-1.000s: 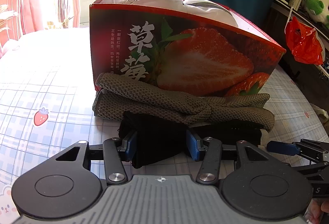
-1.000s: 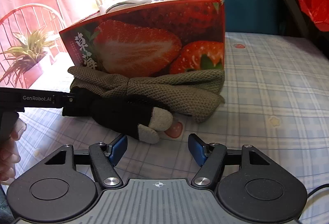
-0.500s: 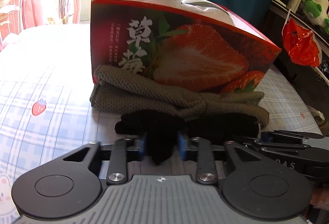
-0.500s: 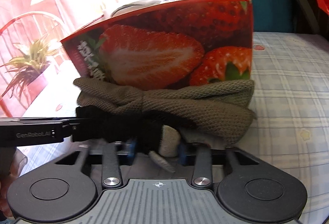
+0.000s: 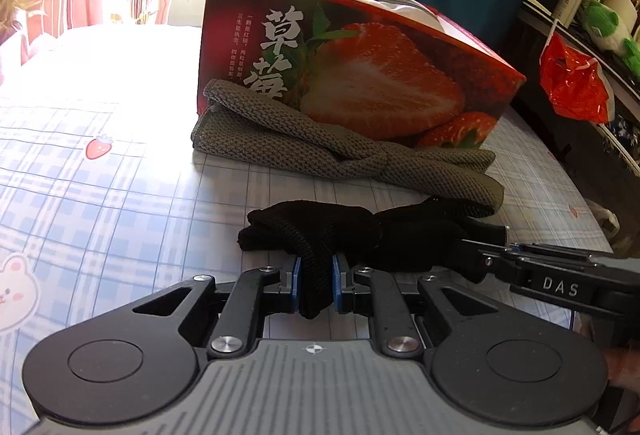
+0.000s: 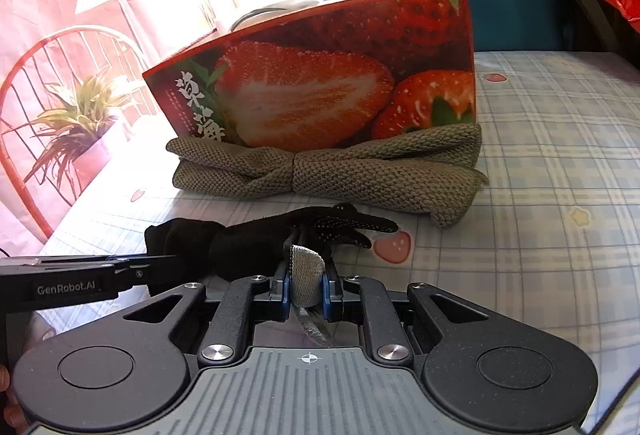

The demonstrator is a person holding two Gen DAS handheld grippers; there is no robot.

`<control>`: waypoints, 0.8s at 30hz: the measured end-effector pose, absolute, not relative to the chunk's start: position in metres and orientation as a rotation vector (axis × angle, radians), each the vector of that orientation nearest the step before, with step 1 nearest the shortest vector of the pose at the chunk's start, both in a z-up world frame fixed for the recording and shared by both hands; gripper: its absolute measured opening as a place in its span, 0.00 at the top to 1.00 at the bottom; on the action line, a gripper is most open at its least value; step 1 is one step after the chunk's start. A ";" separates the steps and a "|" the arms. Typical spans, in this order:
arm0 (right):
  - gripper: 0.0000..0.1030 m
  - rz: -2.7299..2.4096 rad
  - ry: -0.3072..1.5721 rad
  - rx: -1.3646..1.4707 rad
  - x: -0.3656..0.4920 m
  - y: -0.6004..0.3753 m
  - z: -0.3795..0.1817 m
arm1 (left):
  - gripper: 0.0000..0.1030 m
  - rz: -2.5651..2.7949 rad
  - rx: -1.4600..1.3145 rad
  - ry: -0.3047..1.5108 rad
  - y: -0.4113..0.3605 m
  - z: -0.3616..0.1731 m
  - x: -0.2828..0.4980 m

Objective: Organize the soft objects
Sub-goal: 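Lift the black glove with both grippers over the red box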

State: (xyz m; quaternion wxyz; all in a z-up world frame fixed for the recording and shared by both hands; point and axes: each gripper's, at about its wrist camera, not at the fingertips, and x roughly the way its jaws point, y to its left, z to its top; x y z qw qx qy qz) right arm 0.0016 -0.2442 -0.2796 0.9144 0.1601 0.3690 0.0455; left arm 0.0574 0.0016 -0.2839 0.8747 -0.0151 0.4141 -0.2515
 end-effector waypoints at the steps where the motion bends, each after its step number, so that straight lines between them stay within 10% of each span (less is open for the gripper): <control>1: 0.88 0.095 0.755 0.327 -0.001 -0.244 -0.278 | 0.84 -0.524 -0.031 0.858 0.002 -0.282 0.055; 24: 0.88 0.114 0.615 0.281 -0.011 -0.243 -0.233 | 0.84 -0.545 -0.014 0.705 -0.002 -0.226 0.048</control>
